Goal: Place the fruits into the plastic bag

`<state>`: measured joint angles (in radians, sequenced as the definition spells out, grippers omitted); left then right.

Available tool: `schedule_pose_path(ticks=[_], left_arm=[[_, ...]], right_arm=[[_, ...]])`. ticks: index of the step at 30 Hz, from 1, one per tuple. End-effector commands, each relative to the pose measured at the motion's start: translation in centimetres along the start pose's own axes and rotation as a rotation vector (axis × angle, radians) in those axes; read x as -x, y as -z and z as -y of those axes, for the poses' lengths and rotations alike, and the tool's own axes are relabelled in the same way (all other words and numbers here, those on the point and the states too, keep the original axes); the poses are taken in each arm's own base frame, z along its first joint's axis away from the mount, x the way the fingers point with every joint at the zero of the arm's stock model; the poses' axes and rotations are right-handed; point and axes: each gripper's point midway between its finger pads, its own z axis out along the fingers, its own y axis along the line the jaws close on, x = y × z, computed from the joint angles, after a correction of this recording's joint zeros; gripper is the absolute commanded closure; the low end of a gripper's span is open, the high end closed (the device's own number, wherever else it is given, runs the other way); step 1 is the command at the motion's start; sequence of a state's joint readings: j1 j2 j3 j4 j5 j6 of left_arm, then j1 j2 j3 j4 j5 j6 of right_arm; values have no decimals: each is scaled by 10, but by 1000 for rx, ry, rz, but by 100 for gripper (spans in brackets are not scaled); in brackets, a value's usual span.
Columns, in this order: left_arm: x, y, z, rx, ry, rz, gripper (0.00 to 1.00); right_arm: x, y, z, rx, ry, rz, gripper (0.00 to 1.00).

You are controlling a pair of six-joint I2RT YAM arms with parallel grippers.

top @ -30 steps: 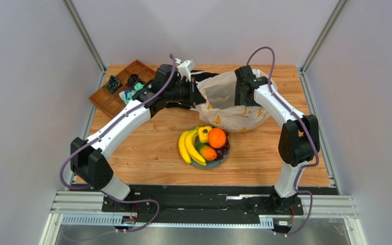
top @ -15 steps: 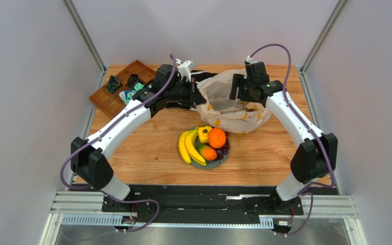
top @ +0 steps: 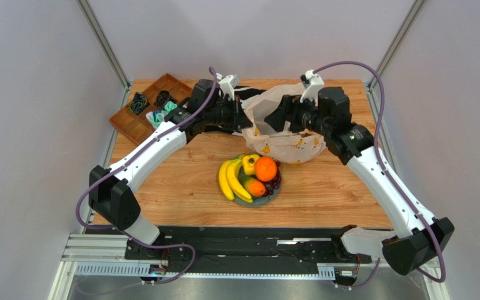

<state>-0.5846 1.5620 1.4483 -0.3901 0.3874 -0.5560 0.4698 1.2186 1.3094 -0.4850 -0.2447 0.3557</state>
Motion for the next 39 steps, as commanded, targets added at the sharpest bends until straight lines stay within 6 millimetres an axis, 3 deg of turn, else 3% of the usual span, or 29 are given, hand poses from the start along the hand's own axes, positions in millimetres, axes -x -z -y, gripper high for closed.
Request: schedule_pose_path(ticks=[1, 3, 7, 18, 39], left_arm=[[15, 2, 6, -4, -9, 31, 100], [15, 1, 6, -1, -9, 31, 100], [16, 1, 7, -4, 2, 31, 100], [11, 4, 4, 10, 25, 28, 100], [11, 3, 3, 14, 33, 29, 100]], right_arm=[[-46, 18, -13, 10, 51, -86, 24], [-62, 21, -17, -10, 76, -111, 24], [-108, 20, 2, -88, 43, -237, 24], [-158, 1, 25, -152, 41, -364, 22], [-180, -37, 40, -180, 72, -445, 17]])
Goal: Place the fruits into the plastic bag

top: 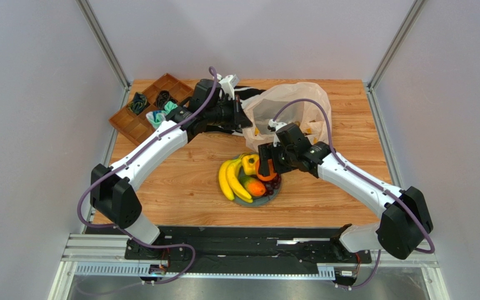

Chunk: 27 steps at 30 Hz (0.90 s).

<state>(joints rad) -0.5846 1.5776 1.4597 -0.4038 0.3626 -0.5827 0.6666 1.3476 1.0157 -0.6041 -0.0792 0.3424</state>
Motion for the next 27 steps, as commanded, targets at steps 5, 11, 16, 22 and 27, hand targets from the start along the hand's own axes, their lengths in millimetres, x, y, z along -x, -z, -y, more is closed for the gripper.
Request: schedule_pose_path(ticks=[5, 11, 16, 22, 27], left_arm=[[11, 6, 9, -19, -2, 31, 100], [11, 5, 9, -19, 1, 27, 100], [12, 5, 10, -23, -1, 28, 100], [11, 4, 9, -21, -2, 25, 100], [11, 4, 9, -22, 0, 24, 100]], right_arm=[[24, -5, -10, 33, 31, 74, 16], [23, -10, -7, 19, 37, 62, 16], [24, -10, -3, -2, 41, 68, 17], [25, -5, -5, 8, 43, 84, 41], [26, 3, -9, 32, 52, 101, 53]])
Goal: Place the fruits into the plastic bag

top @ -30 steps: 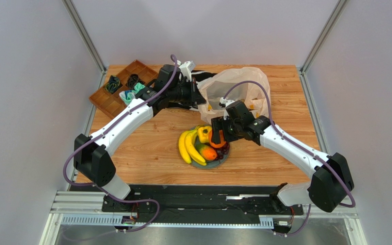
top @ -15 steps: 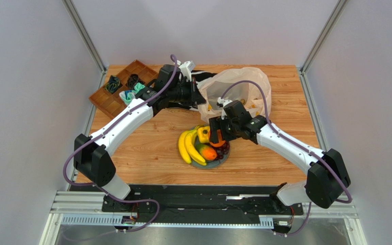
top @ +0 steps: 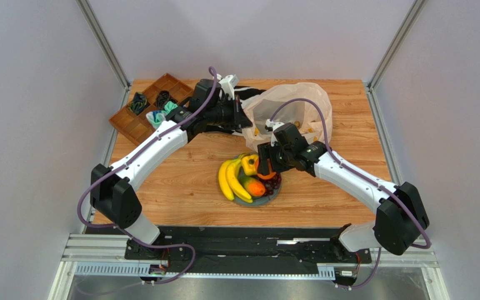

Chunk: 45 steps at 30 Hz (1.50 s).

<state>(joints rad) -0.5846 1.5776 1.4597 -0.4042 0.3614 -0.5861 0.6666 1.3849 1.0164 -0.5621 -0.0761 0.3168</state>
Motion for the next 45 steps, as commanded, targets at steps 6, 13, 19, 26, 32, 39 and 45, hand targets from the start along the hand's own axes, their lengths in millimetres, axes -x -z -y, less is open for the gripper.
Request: schedule_pose_path(ticks=[6, 13, 19, 26, 32, 39, 45], left_arm=[[11, 4, 9, -25, -7, 26, 100], [9, 5, 10, -36, -42, 10, 100], [6, 5, 12, -51, -39, 4, 100], [5, 14, 16, -59, -45, 13, 100], [-1, 19, 16, -62, -28, 20, 100], [-6, 13, 21, -77, -21, 7, 100], [-8, 12, 25, -82, -20, 2, 100]], right_arm=[[33, 57, -30, 147, 61, 214, 61], [72, 140, -34, 135, 161, 392, 60], [138, 187, -12, 59, 125, 506, 59], [172, 150, 11, 31, -4, 398, 61], [170, 108, 30, -48, -40, 246, 64], [160, 59, 41, -76, -94, 153, 66], [134, 8, 60, -159, -115, 10, 68]])
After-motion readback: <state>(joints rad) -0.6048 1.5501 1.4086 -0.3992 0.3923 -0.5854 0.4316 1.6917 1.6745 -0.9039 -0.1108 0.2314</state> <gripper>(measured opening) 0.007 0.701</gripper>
